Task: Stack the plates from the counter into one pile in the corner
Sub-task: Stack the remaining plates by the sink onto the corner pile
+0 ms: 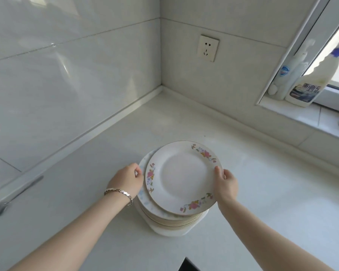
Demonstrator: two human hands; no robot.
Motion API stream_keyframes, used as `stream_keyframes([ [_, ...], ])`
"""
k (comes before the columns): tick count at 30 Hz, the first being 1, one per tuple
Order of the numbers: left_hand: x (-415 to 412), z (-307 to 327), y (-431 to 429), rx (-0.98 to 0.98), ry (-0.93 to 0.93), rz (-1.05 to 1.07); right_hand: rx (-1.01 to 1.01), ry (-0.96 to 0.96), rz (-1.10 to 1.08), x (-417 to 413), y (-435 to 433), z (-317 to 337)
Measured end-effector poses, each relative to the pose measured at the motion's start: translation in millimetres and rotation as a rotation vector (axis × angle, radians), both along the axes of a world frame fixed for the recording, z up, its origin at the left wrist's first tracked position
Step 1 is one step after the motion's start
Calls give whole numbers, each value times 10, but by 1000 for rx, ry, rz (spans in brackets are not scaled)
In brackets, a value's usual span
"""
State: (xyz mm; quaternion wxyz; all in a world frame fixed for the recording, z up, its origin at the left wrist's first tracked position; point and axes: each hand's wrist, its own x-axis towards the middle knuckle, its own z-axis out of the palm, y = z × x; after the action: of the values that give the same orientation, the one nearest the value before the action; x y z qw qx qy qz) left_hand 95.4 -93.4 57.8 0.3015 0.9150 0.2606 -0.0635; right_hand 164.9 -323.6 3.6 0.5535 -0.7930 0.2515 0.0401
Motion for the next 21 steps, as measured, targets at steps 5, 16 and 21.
stream_keyframes([
  [5, 19, -4, 8, -11, -10, 2, -59, -26, 54, -120, 150, -82],
  [16, 188, 104, -713, 5, -46, -311, -97, 172, 410, -186, -515, 91],
  [21, 319, 68, -1699, 25, 62, -619, -401, 357, 597, -575, -1548, 71],
])
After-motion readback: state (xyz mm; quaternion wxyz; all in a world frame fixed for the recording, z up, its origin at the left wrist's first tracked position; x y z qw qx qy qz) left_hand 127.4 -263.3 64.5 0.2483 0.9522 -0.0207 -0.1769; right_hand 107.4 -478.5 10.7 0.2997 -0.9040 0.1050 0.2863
